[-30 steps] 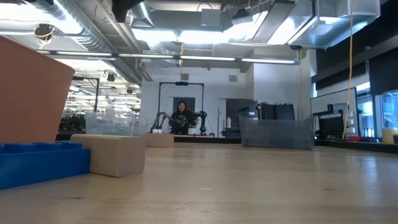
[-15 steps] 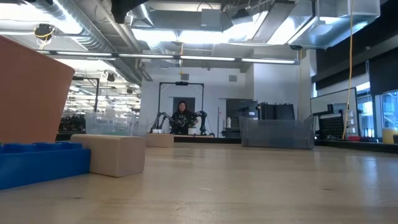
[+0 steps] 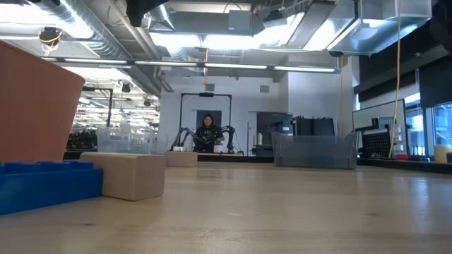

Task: Sort & place blocks by color
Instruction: Put the right green game piece into the transparent bin

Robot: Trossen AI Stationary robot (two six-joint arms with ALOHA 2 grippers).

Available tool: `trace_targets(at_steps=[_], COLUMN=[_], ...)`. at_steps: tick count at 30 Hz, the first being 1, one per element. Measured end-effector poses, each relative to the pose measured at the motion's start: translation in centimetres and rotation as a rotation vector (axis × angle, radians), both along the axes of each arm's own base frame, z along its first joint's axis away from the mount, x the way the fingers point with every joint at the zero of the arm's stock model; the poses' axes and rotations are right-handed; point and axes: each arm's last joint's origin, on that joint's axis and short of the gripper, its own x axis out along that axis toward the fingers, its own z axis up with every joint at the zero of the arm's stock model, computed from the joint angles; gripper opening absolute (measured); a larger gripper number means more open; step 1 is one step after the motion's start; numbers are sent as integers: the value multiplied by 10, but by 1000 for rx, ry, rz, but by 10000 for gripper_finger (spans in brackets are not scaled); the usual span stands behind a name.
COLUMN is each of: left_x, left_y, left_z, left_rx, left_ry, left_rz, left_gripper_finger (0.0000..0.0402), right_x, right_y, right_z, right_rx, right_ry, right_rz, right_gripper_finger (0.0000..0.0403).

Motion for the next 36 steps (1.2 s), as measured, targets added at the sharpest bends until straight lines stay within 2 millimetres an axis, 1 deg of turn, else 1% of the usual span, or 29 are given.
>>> trace_targets(at_steps=[5, 11, 22, 26, 28, 32, 33, 36], left_x=[0, 0, 0, 0, 0, 0, 0, 0], left_y=[0, 1, 1, 1, 1, 1, 1, 1], left_z=[0, 0, 0, 0, 0, 0, 0, 0], left_rx=[-1, -5, -6, -6, -6, -6, -6, -6], left_ry=[0, 0, -1, -1, -1, -1, -1, -2], left_rz=[6, 30, 33, 33, 33, 33, 33, 33], left_gripper_finger=[300, 300, 300, 300, 300, 300, 300, 300], right_x=[2, 4, 5, 6, 6, 4, 4, 3], right_y=[1, 2, 3, 4, 4, 2, 1, 1], right_z=[-13, -22, -27, -27, -27, -31, -31, -30], right_rx=[-46, -83, -77, -67, -68, -70, -70, -70], right_ry=[7, 10, 7, -4, -3, 0, 1, -6], right_rz=[3, 10, 59, 62, 64, 68, 83, 128], right_gripper_finger=[277, 277, 273, 242, 215, 149, 139, 139])
